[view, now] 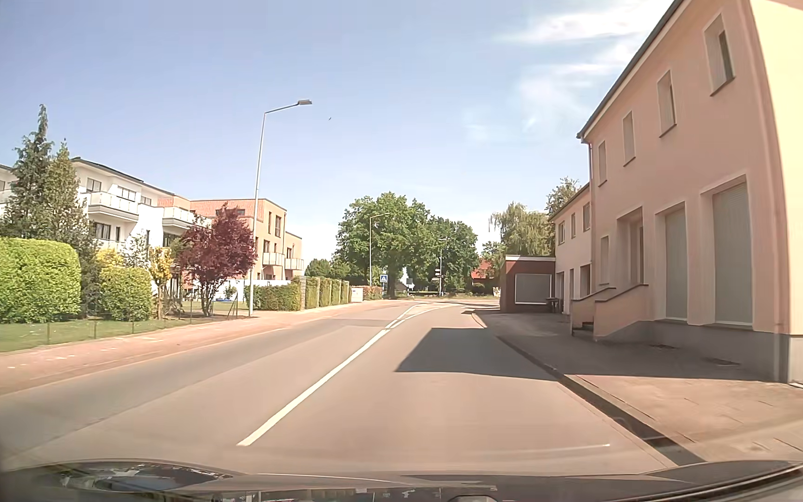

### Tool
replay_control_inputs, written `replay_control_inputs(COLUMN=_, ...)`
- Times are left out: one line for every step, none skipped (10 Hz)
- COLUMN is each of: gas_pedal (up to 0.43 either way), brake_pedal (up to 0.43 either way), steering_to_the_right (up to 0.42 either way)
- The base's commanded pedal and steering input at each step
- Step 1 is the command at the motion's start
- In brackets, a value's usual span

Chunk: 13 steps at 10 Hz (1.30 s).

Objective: Follow the waypoints while adhering to traffic rules and regulations

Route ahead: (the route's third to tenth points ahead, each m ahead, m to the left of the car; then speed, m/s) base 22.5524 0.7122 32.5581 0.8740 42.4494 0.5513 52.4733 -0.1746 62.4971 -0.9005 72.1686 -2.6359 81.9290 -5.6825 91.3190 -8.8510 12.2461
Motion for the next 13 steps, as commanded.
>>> replay_control_inputs(gas_pedal=0.189, brake_pedal=0.000, steering_to_the_right=0.004)
replay_control_inputs(gas_pedal=0.189, brake_pedal=0.000, steering_to_the_right=0.004)
replay_control_inputs(gas_pedal=0.189, brake_pedal=0.000, steering_to_the_right=0.004)
replay_control_inputs(gas_pedal=0.189, brake_pedal=0.000, steering_to_the_right=0.005)
replay_control_inputs(gas_pedal=0.169, brake_pedal=0.000, steering_to_the_right=0.004)
replay_control_inputs(gas_pedal=0.169, brake_pedal=0.000, steering_to_the_right=0.005)
replay_control_inputs(gas_pedal=0.157, brake_pedal=0.000, steering_to_the_right=0.004)
replay_control_inputs(gas_pedal=0.150, brake_pedal=0.000, steering_to_the_right=0.005)
replay_control_inputs(gas_pedal=0.150, brake_pedal=0.000, steering_to_the_right=0.004)
replay_control_inputs(gas_pedal=0.150, brake_pedal=0.000, steering_to_the_right=0.004)
replay_control_inputs(gas_pedal=0.150, brake_pedal=0.000, steering_to_the_right=0.004)
replay_control_inputs(gas_pedal=0.150, brake_pedal=0.000, steering_to_the_right=0.004)
replay_control_inputs(gas_pedal=0.150, brake_pedal=0.000, steering_to_the_right=0.004)
